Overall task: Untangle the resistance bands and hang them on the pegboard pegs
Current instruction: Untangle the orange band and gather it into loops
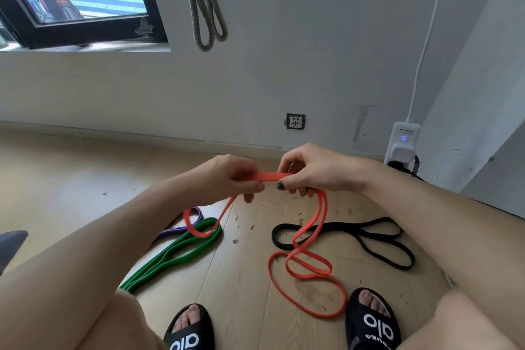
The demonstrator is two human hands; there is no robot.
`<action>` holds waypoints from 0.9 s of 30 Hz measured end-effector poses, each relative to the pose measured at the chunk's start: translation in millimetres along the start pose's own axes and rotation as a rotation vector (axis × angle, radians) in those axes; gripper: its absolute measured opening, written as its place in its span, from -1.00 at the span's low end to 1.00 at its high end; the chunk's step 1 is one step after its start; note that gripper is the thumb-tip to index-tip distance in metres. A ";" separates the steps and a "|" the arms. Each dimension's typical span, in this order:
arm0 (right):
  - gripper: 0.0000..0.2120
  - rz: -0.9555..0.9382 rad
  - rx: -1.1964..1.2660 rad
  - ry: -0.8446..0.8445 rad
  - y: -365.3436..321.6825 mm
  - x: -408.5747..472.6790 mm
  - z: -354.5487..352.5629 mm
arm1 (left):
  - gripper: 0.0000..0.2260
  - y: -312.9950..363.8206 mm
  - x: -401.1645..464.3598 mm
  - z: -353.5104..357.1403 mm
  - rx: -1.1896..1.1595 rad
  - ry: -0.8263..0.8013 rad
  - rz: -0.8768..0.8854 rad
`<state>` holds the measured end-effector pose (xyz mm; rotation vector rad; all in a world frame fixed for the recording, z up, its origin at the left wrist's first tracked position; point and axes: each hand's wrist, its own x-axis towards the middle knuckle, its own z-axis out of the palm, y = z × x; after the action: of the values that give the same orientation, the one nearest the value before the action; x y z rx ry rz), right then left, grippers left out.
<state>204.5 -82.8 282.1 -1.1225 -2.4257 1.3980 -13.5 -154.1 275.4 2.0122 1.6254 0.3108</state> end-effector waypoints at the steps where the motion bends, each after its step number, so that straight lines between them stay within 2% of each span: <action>1: -0.93 0.005 0.000 0.001 3.2 0.0 -1.5 | -0.90 -0.5 -1.4 -1.3 -0.022 0.002 -0.015; 7: -0.92 0.009 -0.087 -0.015 11.0 -1.6 -6.7 | -0.89 -9.2 -7.0 -7.2 -0.123 0.067 -0.051; 13: -0.86 0.069 -0.221 0.075 25.7 -1.2 -13.4 | -0.88 -39.7 -14.2 -19.5 -0.053 0.277 -0.145; 15: -0.88 0.074 -0.205 0.102 26.5 -3.9 -15.4 | -0.88 -52.0 -18.2 -21.5 0.067 0.188 -0.214; 18: -0.91 0.009 -0.173 0.093 14.3 -3.7 -9.0 | -0.93 -58.0 -18.1 -9.5 0.354 -0.151 -0.327; 19: -0.92 -0.023 -0.154 0.074 6.6 -3.0 -4.3 | -0.90 -54.4 -17.3 -4.4 0.393 -0.216 -0.322; 20: -0.93 -0.053 -0.128 0.053 -0.9 -2.0 0.9 | -0.79 -50.7 -15.2 0.2 0.357 -0.241 -0.294; 22: -0.95 -0.092 -0.071 0.020 -12.9 -0.6 9.4 | -0.64 -34.1 -9.4 6.7 0.120 -0.203 -0.191; 24: -0.95 -0.108 -0.028 0.012 -19.2 0.0 12.9 | -0.72 -14.9 -3.8 10.5 -0.065 -0.127 -0.069; 27: -0.91 -0.107 0.016 0.012 -20.8 -1.2 10.2 | -0.92 4.1 -0.9 8.5 -0.131 -0.001 0.012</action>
<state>189.6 -96.8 293.0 -0.9789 -2.4223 1.3723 -6.2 -157.6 270.6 1.9243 1.5518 0.4098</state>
